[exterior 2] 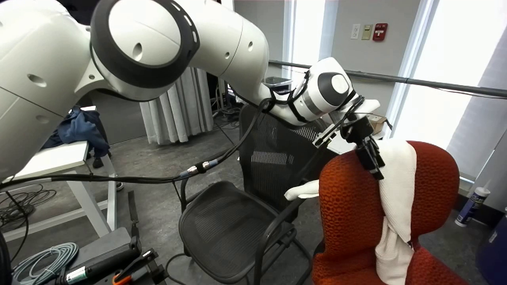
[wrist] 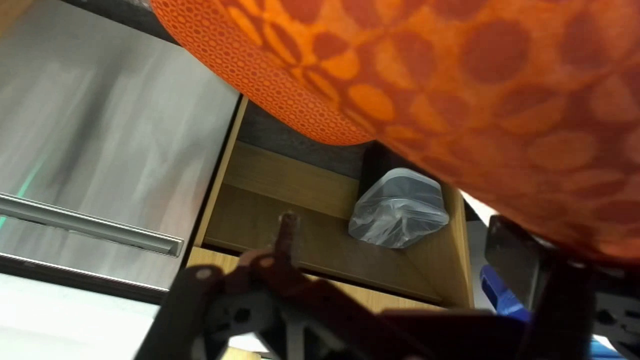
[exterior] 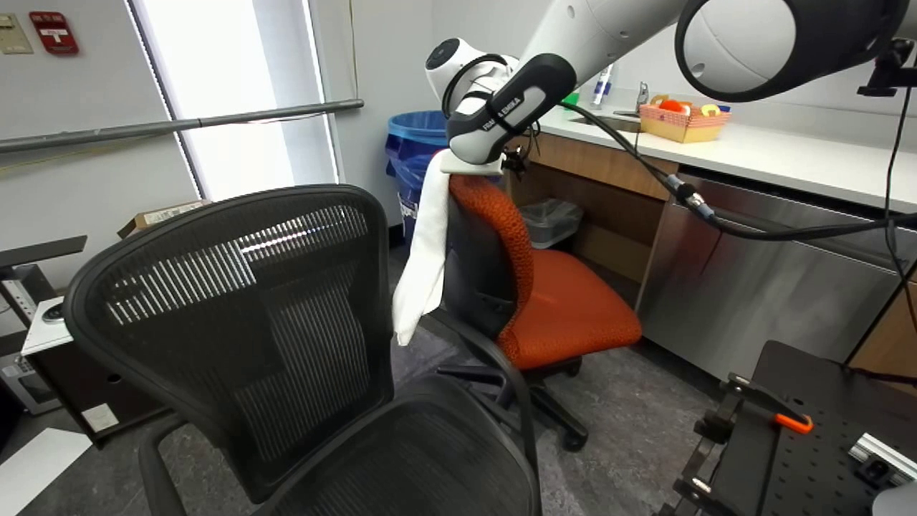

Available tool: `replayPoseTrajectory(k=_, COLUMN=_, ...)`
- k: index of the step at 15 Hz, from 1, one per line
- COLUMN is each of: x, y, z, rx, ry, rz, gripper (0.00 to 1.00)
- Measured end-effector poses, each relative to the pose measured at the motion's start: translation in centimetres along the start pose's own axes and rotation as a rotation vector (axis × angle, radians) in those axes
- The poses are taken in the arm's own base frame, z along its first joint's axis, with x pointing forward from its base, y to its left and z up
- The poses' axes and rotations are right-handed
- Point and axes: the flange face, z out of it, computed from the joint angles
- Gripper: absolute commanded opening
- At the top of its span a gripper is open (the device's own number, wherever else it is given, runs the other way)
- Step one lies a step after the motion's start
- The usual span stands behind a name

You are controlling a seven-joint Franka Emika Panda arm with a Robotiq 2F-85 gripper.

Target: Pick up the white cloth and put it on the orange chair

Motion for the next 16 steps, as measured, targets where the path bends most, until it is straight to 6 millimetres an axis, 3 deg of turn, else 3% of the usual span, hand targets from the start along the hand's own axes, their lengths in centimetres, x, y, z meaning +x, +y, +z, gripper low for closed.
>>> replayPoseTrajectory(k=7, x=1.0, y=-1.7, z=-2.7, rx=0.143, ry=0.032, rz=-0.128, gripper=1.0)
replayPoseTrajectory(k=13, x=3.6, y=-3.6, z=-10.4, rx=0.39, ry=0.089, rz=-0.346, gripper=1.0)
replayPoseTrajectory(k=16, x=4.6, y=-4.0, z=-12.7, rx=0.505, ry=0.073, rz=-0.454, gripper=1.0)
